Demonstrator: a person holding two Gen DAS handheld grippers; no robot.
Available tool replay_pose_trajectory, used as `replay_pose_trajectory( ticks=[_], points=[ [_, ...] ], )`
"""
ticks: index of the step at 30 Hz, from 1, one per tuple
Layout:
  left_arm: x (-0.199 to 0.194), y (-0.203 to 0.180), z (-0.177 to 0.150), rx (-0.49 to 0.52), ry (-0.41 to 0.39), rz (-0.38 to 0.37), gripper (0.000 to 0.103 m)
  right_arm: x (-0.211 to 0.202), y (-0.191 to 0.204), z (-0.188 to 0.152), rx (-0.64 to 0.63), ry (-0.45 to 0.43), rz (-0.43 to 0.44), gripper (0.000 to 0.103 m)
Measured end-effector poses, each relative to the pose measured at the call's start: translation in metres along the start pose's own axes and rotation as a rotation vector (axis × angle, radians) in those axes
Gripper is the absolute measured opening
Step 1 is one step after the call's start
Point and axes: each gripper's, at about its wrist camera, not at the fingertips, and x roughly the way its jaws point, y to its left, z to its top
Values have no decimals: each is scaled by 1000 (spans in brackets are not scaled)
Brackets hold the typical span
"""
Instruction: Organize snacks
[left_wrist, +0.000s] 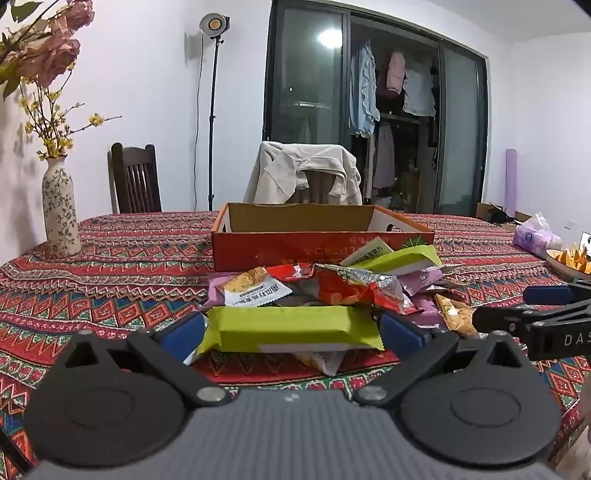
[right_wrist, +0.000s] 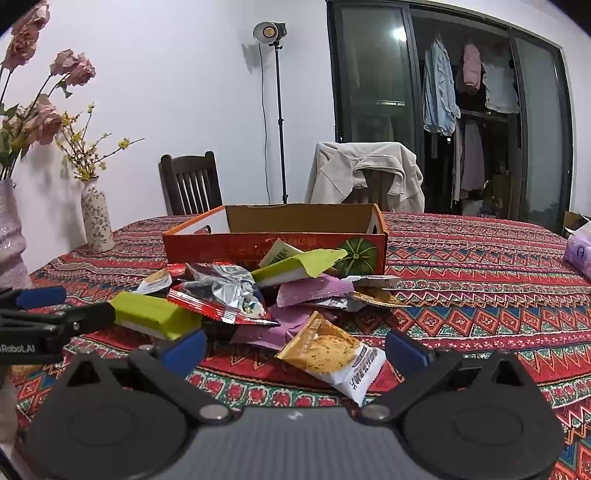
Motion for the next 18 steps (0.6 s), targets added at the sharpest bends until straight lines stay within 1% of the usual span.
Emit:
replay_pose_trajectory(
  ticks=[2,3,8,10,18],
  points=[
    [-2,-1,-1,1,2,-4,103,-1,0,0,-1,-3,-1,103],
    [6,-1,3,1,37,-11,103,-1,0,0,-1,-2,-1,103],
    [9,-7,2,11,24,-17,103,2,-2,-1,6,2,-4,103],
    [5,-4,0,6,11,-26,103,4,-4,-1,11,4,-5,103],
    [4,-2,0,-2,24,-36,103,4,-5,-4,28,16,-2,103]
  ],
)
